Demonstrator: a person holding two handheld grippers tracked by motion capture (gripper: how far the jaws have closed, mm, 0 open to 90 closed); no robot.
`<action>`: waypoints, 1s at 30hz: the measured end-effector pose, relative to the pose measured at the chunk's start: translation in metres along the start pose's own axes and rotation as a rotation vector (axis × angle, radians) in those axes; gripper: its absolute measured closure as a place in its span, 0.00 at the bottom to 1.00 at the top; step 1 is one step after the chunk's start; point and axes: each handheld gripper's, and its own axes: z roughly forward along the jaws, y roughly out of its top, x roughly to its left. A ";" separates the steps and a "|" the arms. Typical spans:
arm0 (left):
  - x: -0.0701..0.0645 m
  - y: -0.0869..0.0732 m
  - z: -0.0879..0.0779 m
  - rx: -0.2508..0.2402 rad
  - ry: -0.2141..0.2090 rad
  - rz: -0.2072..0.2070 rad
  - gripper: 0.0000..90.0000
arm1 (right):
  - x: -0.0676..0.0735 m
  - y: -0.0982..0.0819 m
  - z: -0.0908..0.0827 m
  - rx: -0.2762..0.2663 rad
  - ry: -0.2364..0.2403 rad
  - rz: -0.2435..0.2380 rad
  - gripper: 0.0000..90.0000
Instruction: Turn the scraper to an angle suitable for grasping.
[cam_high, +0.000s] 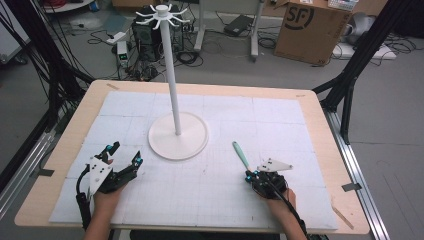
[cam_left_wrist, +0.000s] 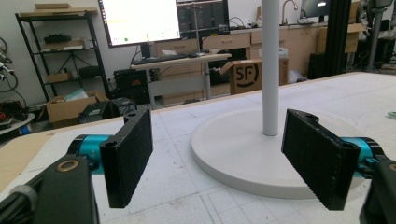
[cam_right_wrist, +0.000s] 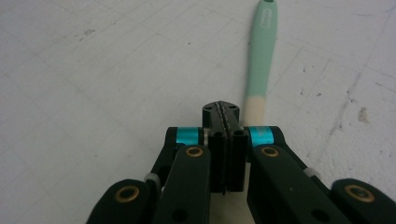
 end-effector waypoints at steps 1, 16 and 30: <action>0.000 0.000 0.000 0.000 0.000 0.000 0.28 | -0.001 0.000 0.000 0.004 -0.001 0.001 1.00; 0.000 0.000 0.000 -0.001 0.000 -0.003 0.28 | -0.020 -0.003 -0.009 0.015 -0.046 0.041 1.00; 0.000 0.000 0.000 -0.002 0.001 -0.004 0.28 | -0.035 -0.008 -0.013 -0.004 -0.064 0.059 1.00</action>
